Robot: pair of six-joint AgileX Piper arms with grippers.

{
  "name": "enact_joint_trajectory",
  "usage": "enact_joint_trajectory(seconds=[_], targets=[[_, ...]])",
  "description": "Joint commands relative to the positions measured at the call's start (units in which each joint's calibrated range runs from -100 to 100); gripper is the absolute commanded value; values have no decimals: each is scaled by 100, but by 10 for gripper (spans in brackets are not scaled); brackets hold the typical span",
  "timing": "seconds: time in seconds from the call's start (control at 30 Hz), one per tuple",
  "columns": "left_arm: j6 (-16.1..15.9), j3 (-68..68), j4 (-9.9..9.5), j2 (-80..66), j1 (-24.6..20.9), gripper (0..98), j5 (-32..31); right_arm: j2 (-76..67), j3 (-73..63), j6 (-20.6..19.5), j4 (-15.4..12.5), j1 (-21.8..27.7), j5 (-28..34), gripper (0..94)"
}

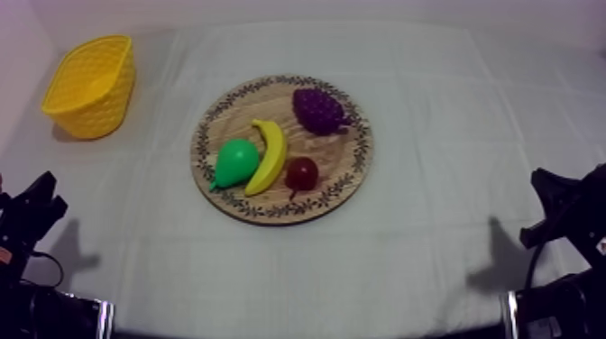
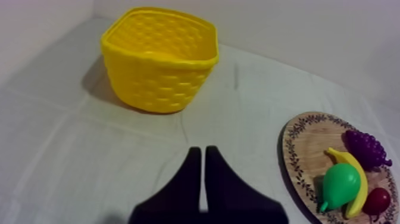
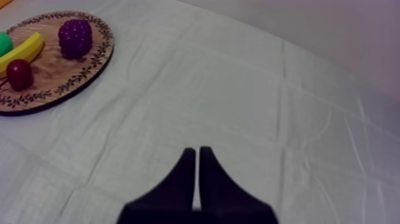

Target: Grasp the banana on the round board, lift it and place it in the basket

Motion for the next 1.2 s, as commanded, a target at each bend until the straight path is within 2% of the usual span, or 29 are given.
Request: enact_joint_trajectory(seconds=[0.0, 0.33, 0.47, 0.57, 0.67, 0.83, 1.0, 1.07, 1.17], targets=[[6, 2, -2, -2, 1, 1, 1, -1, 4, 6, 0, -2, 0, 4], [-26, 2, -2, -2, 1, 1, 1, -1, 4, 3, 0, -2, 0, 4], [-690, -14, -2, -2, 1, 1, 18, -1, 4, 4, 0, -2, 0, 4], [-769, -108, 8, 11, 12, 1, 269, -1, 4, 5, 0, -2, 0, 4], [-446, -166, 13, 234, 32, 1, 409, -1, 4, 3, 0, -2, 0, 4], [262, -364, -91, 1231, 113, 1, 57, -1, 4, 6, 0, -2, 0, 4], [938, -1262, -448, 2729, 433, 0, 162, -1, 4, 6, 0, -2, 0, 4], [1332, -1745, -637, 3334, 559, 0, 453, -1, 4, 6, 0, -2, 0, 4], [1696, -2516, -848, 4211, 774, 0, 1051, -1, 4, 6, 0, -2, 0, 4]])
